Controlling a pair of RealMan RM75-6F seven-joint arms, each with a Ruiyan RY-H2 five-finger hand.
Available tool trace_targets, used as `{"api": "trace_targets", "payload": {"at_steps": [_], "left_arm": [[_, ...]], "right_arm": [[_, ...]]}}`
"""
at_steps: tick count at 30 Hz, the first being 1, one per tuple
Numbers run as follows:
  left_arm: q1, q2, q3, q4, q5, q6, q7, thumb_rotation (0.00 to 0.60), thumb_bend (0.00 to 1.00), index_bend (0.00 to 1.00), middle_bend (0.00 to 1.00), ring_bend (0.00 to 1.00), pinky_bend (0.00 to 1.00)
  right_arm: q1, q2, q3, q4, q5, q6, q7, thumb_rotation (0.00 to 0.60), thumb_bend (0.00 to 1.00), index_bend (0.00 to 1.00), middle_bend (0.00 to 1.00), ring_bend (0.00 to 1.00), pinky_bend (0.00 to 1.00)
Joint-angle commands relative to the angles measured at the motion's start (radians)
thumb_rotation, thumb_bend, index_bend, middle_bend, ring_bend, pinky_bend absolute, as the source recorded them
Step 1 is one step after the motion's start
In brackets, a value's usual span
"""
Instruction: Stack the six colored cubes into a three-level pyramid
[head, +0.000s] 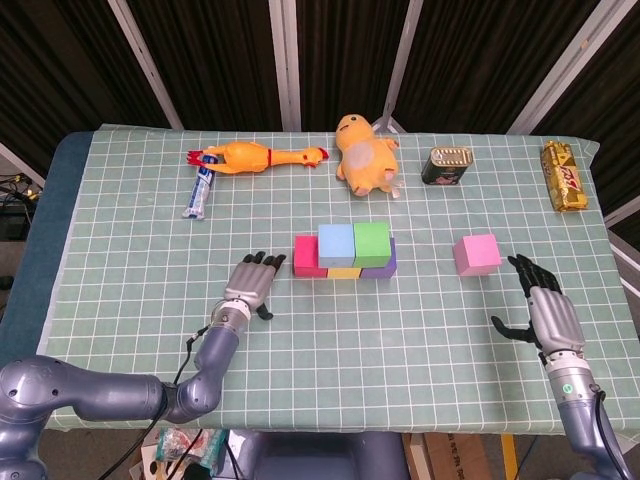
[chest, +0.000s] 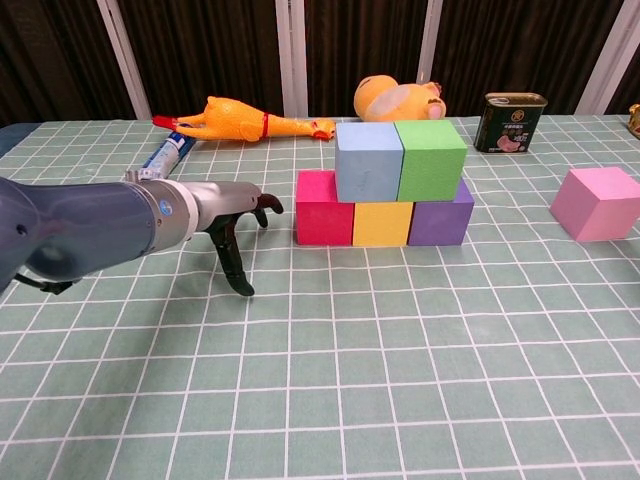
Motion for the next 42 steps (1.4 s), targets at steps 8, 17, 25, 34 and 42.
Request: {"api": "trace_targets", "payload": {"at_steps": [8,17,25,34,42], "left_arm": [[-0.006,-0.017,-0.005,0.02,-0.001,-0.005,0.004,0.6,0.17,0.01,0.11,0.05,0.1],[-0.013,-0.027,-0.011,0.028,0.001,-0.009,0.011,0.6,0.17,0.01,0.1,0.05,0.1],[-0.019,-0.037,-0.013,0.036,-0.004,-0.009,0.019,0.6,0.17,0.01,0.1,0.05,0.1],[-0.024,-0.051,-0.018,0.055,-0.012,-0.014,0.024,0.6,0.17,0.01,0.09,0.05,0.1],[-0.027,-0.056,-0.024,0.06,-0.007,-0.016,0.024,0.6,0.17,0.01,0.09,0.05,0.1]], "right_arm": [[0.001,-0.002,-0.002,0.001,-0.001,-0.002,-0.003,0.6,0.31,0.0,0.0,0.0,0.0],[0.0,-0.001,-0.001,0.001,-0.001,-0.001,-0.001,0.6,0.31,0.0,0.0,0.0,0.0],[0.0,0.0,-0.001,-0.002,-0.002,0.0,0.0,0.6,0.31,0.0,0.0,0.0,0.0],[0.0,0.0,-0.002,-0.001,-0.002,-0.001,0.0,0.6,0.31,0.0,0.0,0.0,0.0],[0.0,0.001,-0.003,-0.002,-0.007,-0.001,-0.001,0.6,0.31,0.0,0.0,0.0,0.0]]}}
